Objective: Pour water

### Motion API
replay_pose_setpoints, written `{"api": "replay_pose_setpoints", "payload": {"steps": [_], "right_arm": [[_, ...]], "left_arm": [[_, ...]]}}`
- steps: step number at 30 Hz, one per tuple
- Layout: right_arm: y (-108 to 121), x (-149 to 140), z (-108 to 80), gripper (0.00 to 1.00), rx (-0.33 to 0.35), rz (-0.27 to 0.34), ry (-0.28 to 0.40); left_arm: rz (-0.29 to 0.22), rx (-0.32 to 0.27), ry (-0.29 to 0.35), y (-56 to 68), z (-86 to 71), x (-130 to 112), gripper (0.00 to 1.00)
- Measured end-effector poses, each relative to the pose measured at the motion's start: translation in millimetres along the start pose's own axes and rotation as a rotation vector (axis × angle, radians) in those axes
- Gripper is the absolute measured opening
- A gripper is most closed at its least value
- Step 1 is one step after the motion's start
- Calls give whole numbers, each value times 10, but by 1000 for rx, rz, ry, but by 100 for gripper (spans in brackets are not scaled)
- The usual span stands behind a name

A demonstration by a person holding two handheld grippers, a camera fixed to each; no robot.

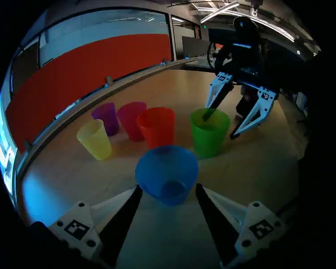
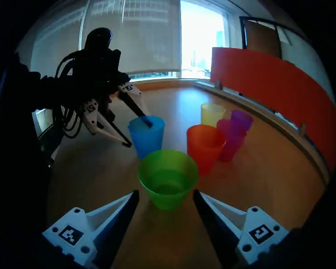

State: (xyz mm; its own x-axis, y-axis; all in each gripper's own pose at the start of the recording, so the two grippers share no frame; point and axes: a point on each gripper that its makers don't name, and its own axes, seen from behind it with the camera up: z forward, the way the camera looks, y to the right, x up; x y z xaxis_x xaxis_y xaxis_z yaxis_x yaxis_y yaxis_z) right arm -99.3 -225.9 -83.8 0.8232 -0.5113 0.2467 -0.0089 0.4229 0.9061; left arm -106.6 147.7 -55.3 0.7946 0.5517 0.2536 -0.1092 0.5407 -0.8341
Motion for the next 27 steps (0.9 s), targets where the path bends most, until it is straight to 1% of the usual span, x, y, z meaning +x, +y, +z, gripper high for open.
{"api": "replay_pose_setpoints", "payload": {"steps": [6,12,21,27], "right_arm": [[-8,-21,-94,94,-14,2,2],[2,-60,-200,94,-34,3,-4],[108,-62,-464,94,-99,8,8],[202,-97,-613,94,-142,24,10]], "left_arm": [[-2,12,-5,9,-76,-36,88],[-12,38,-8,-13,-180,-96,88],[-38,106,-2,-124,-394,-201,88],[-62,157,-1,-208,-515,-281,88]]}}
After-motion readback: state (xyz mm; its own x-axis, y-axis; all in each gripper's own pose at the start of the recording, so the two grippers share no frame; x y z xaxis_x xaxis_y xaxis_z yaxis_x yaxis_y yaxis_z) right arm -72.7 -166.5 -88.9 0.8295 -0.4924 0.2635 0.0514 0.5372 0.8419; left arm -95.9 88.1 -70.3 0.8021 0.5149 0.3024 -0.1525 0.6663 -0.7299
